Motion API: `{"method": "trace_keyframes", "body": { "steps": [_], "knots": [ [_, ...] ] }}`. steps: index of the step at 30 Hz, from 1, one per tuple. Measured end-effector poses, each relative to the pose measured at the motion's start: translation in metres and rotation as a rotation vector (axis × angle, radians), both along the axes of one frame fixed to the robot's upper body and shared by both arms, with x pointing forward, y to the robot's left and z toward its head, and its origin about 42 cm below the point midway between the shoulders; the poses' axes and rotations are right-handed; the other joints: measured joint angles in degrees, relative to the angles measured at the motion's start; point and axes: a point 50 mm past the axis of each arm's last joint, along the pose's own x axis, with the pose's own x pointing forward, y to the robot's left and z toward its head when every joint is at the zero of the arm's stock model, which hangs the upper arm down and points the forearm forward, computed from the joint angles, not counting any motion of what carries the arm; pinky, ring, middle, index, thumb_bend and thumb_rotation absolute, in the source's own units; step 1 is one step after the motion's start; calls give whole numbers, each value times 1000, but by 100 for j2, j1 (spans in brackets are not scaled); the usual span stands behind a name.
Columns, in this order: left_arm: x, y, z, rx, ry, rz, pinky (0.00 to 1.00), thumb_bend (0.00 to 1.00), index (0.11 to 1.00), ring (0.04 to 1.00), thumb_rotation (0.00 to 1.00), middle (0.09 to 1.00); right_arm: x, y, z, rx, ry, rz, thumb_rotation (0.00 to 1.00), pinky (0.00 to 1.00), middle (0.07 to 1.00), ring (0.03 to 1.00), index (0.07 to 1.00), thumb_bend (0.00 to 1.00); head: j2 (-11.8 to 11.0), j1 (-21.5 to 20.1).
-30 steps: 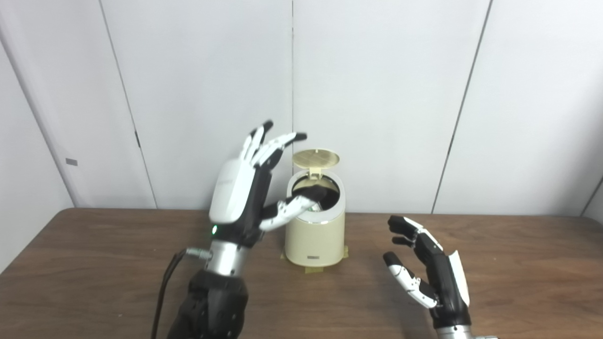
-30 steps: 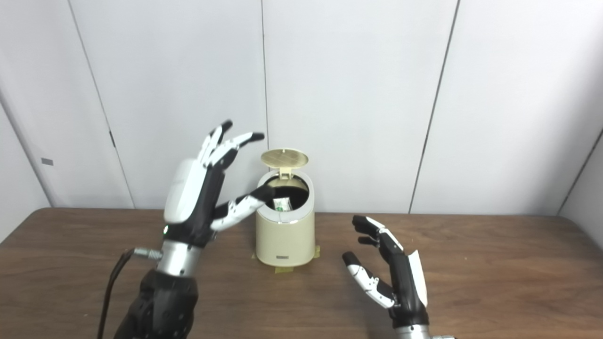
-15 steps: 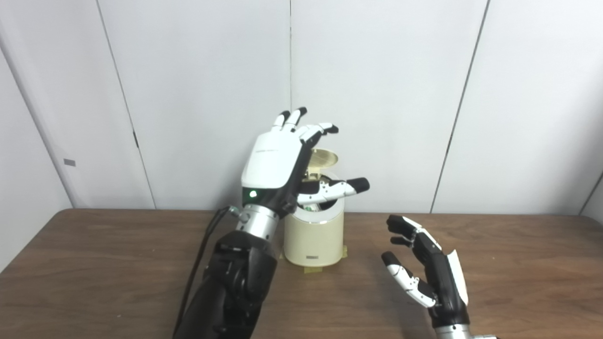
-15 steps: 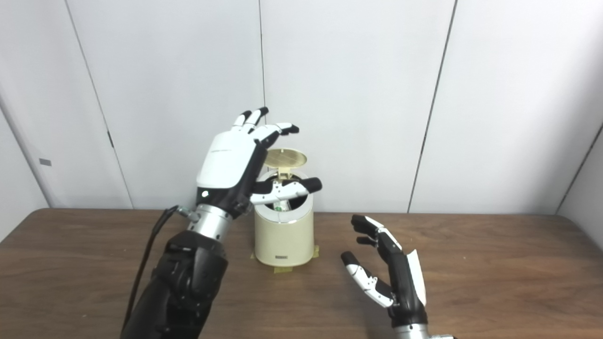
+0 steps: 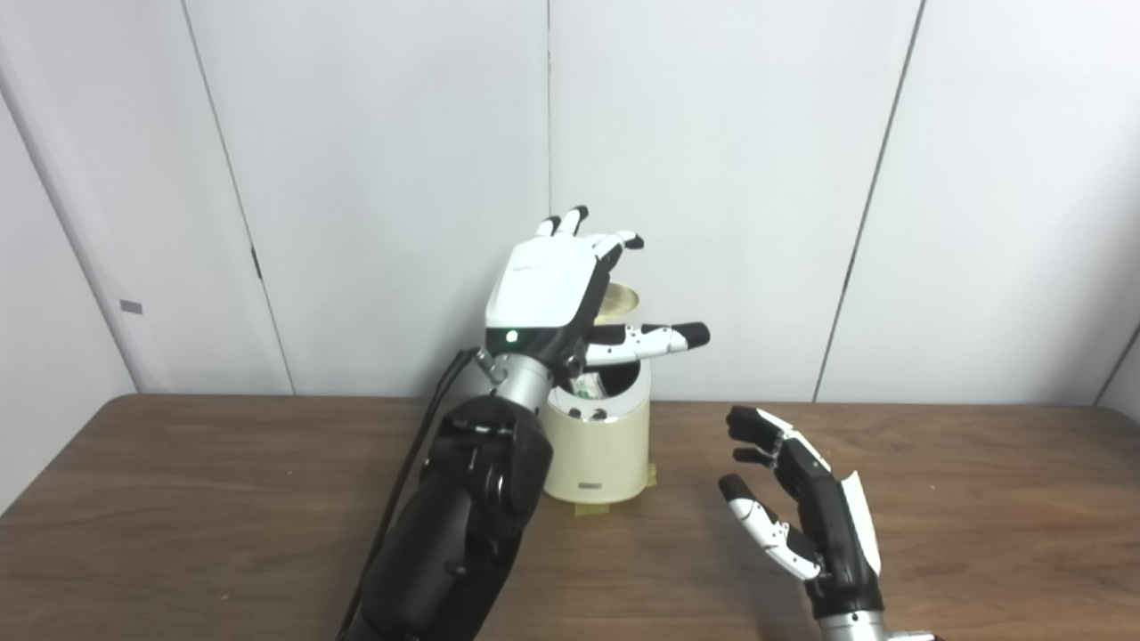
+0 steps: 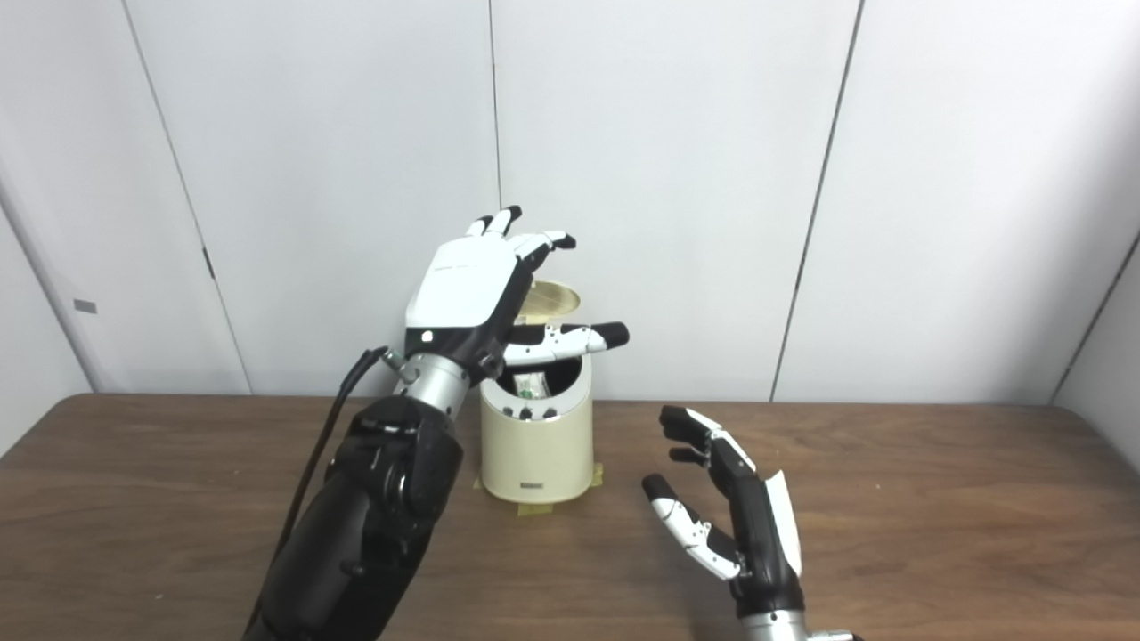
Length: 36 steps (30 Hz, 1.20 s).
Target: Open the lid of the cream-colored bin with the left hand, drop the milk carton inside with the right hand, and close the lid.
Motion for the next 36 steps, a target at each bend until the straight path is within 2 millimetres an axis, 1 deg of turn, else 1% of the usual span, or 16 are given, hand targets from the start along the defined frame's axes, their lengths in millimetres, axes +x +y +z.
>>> {"method": "trace_keyframes", "body": {
  "steps": [6, 11, 13, 16, 21, 26, 30, 34, 36],
  "knots": [
    [12, 2, -11, 12, 55, 39, 1000, 894, 856, 1000, 957, 868, 0, 1, 0, -10, -2, -2, 517, 684, 770, 761, 759, 276, 0, -9],
    [18, 3, -12, 12, 71, 63, 1000, 908, 837, 1000, 961, 853, 0, 1, 0, -5, 1, 1, 535, 692, 773, 766, 765, 278, -9, -18],
    [20, 3, -12, 15, 73, 68, 1000, 934, 826, 1000, 976, 842, 1, 1, 0, -5, 2, 2, 533, 690, 774, 766, 766, 279, -9, -18],
    [24, 3, -13, 29, 81, 77, 1000, 946, 821, 1000, 995, 836, 1, 1, -1, -4, 4, 8, 519, 691, 775, 766, 765, 280, -9, -35],
    [27, 5, -18, 60, 92, 85, 1000, 943, 818, 1000, 983, 846, 1, 1, -1, -3, 8, 15, 506, 697, 777, 771, 765, 276, 9, -35],
    [26, 6, -20, 73, 91, 88, 1000, 943, 811, 994, 986, 833, 1, 1, -1, -4, 11, 20, 503, 693, 775, 768, 766, 272, 18, -44],
    [15, 0, -18, 64, 68, 70, 1000, 918, 806, 990, 971, 820, 1, 1, -1, -5, 11, 17, 493, 684, 773, 762, 763, 267, 35, -53],
    [13, -4, -18, 69, 71, 61, 1000, 917, 807, 993, 972, 819, 1, 2, -1, -4, 11, 17, 491, 683, 777, 765, 765, 266, 53, -53],
    [12, -4, -18, 70, 73, 58, 1000, 918, 809, 993, 963, 824, 1, 2, -1, -4, 11, 16, 507, 685, 777, 766, 765, 271, 53, -53]
  ]
}}
